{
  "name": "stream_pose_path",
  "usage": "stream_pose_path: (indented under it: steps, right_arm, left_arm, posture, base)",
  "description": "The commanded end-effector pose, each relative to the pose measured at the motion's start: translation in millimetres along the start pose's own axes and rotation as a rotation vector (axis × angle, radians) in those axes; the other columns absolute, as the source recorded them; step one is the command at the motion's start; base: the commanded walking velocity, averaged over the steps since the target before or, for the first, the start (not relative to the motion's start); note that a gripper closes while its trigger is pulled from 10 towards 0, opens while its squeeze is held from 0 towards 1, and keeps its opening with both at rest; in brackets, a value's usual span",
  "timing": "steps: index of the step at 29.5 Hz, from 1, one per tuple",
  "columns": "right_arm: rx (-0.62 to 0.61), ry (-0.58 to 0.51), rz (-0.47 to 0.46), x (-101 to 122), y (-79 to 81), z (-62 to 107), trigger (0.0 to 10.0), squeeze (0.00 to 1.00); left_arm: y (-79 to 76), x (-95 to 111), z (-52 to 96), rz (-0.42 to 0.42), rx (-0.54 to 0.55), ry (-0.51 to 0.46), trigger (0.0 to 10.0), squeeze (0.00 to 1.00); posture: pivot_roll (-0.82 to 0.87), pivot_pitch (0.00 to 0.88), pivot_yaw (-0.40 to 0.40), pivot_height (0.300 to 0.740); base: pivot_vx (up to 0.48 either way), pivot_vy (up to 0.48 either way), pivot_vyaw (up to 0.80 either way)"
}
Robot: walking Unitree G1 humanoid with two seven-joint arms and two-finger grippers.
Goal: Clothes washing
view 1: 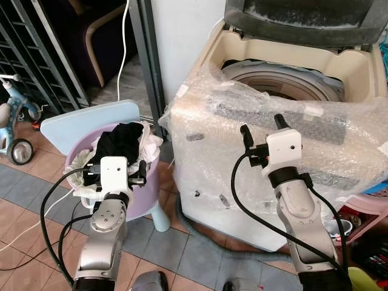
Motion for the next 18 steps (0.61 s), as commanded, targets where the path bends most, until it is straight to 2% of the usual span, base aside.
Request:
stream_pose_path:
  steps: [1, 6, 7, 9, 12, 15, 18]
  right_arm:
    - [0.009, 0.063, -0.002, -12, 5.2, 2.7, 10.0, 0.0]
    - [-0.003, 0.097, 0.005, -20, 3.3, 2.1, 10.0, 0.0]
    - [0.005, 0.089, 0.003, -19, 4.9, 1.0, 10.0, 0.0]
    - [0.013, 0.081, -0.004, -17, 6.1, 0.0, 10.0, 0.0]
    - [0.023, 0.077, -0.025, -15, 9.1, -1.3, 10.0, 0.0]
    - [0.052, 0.063, -0.034, -12, 14.5, -1.8, 10.0, 0.0]
    - [0.045, 0.068, -0.056, -13, 14.6, -1.4, 10.0, 0.0]
  left_arm:
    - [1.9, -1, -1.0, -0.003, 0.007, 0.009, 10.0, 0.0]
    - [1.6, 0, -2.0, 0.002, 0.016, 0.015, 10.0, 0.0]
    - [7.0, 1, -2.4, -0.027, 0.066, 0.005, 10.0, 0.0]
    - [10.0, 3, -3.2, -0.036, 0.095, -0.01, 10.0, 0.0]
    - [12.3, 5, -3.6, -0.024, 0.117, -0.016, 10.0, 0.0]
    - [3.4, 7, -1.4, 0.003, 0.041, -0.03, 10.0, 0.0]
    - [-4.2, 12, -0.8, -0.013, 0.001, -0.062, 10.0, 0.0]
  posture:
    - [-0.06, 0.031, 0.028, 0.74]
    - [-0.06, 0.049, 0.03, 0.74]
    - [-0.05, 0.054, 0.031, 0.74]
    - [-0.05, 0.05, 0.028, 0.74]
    - [-0.05, 0.049, 0.026, 0.74]
    - [-0.05, 0.052, 0.029, 0.74]
    - [-0.05, 0.05, 0.034, 0.74]
  base:
    - [0.0, 0.48, 0.0]
    - [0.0, 0.48, 0.0]
    - [0.0, 0.48, 0.0]
    - [0.0, 0.48, 0.0]
    - [0.0, 0.48, 0.8]
    - [0.0, 0.443, 0.8]
    - [0.0, 0.0, 0.8]
Point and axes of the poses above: a point about 5 cm out from each wrist's last joint towards the gripper, its own z axis pointing back from the gripper into the wrist, its own x axis along the axis of the wrist's last joint, y = z × x, the point moved 4 cm from there along -z, pointing out of the wrist towards the gripper, and after that the axes turned 12 degrees about z, right-handed, at the moved point
